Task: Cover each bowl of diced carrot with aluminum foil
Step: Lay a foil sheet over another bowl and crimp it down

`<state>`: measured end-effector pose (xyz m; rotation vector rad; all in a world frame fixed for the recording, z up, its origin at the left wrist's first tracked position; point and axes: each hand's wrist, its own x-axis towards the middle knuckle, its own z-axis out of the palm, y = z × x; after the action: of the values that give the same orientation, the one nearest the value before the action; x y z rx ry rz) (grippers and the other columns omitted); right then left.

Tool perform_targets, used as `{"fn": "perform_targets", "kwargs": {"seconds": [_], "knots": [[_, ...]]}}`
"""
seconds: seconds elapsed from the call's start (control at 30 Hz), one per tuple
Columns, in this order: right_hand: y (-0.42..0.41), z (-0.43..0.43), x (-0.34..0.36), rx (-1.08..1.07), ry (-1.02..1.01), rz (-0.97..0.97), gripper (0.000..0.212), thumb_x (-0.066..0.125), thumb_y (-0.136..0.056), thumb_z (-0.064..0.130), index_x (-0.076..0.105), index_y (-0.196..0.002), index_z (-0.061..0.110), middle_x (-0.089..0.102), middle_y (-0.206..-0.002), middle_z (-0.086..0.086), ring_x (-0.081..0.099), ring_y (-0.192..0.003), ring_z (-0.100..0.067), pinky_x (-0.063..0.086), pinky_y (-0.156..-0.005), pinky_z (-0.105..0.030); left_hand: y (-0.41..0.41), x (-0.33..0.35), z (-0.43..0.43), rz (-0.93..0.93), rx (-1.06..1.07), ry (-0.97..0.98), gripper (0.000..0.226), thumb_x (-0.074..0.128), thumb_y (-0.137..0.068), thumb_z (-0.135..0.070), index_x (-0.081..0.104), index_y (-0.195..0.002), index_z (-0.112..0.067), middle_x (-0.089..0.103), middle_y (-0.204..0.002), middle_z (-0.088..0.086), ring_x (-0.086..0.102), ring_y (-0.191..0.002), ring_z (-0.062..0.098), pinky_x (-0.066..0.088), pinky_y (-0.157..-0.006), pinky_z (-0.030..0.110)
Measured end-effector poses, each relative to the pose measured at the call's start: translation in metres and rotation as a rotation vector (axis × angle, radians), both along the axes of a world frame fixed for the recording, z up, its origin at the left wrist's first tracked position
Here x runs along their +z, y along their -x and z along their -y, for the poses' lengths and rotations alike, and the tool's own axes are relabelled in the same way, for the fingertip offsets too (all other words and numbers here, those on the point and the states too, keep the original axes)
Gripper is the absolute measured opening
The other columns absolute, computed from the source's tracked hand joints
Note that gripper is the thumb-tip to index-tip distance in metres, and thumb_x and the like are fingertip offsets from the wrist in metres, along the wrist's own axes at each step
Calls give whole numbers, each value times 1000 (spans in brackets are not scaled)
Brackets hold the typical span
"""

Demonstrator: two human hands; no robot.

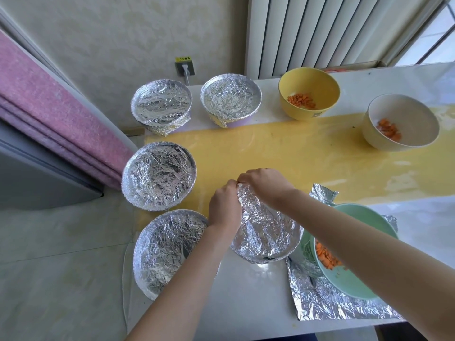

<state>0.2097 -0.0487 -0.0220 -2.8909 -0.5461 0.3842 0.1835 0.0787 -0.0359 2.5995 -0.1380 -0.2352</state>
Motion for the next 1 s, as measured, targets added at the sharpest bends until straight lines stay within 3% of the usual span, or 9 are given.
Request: {"fn": "perform_targets", "kwargs": {"seconds": [0.13,0.23,0.4,0.53,0.63,0.8,0.9,1.0], "knots": [[1,11,-6,-61,-127,-47,34,43,-96,6,54,-126,17,64,-114,-4,62,-98,-27,45,-72,-31,2,0,1,-9,-15,-24,24,42,-96,0,55,-116,-4,66,-99,13,63,-86,27,50,-68,32],[4,17,-5,-106,-202,-51,31,44,-98,11,56,-126,16,66,-116,-6,63,-99,-29,49,-78,-36,3,-1,0,-8,-20,-34,25,42,-95,1,54,-116,-4,66,-99,13,63,-85,27,52,-69,34],[9,18,-5,-147,-283,6,27,47,-97,11,63,-118,12,69,-109,-5,66,-93,-26,41,-70,-25,3,1,0,-22,-49,-53,26,43,-94,3,53,-116,-5,65,-99,12,62,-84,25,50,-67,30],[8,19,-4,-182,-297,-40,28,44,-99,15,61,-121,13,68,-113,-6,65,-97,-27,47,-78,-31,3,2,0,-21,-51,-80,25,44,-94,2,51,-116,-7,65,-99,9,62,-83,23,49,-64,29],[9,23,-4,-241,-332,-90,29,44,-99,17,61,-123,11,67,-116,-6,64,-101,-25,45,-85,-29,3,3,-1,-17,-49,-136,28,44,-94,-1,49,-120,-11,66,-99,6,63,-83,23,52,-64,31],[9,28,-9,-208,-306,-47,23,46,-97,9,66,-109,8,71,-91,-11,65,-75,-27,51,-69,-34,3,3,-2,-7,-44,-100,35,43,-96,-4,41,-130,-15,66,-94,5,61,-75,21,46,-56,29],[9,27,-12,-174,-255,-19,22,47,-96,5,65,-107,8,70,-87,-9,64,-73,-28,47,-62,-31,3,5,0,-6,-54,16,28,37,-100,-12,43,-127,-13,65,-96,6,60,-79,23,41,-57,29],[7,23,-8,-138,-161,-36,29,44,-93,0,59,-114,12,67,-100,-6,63,-81,-27,44,-62,-32,0,4,-2,16,-75,13,23,32,-102,-22,50,-110,-11,65,-88,8,58,-76,26,38,-57,31]]}}
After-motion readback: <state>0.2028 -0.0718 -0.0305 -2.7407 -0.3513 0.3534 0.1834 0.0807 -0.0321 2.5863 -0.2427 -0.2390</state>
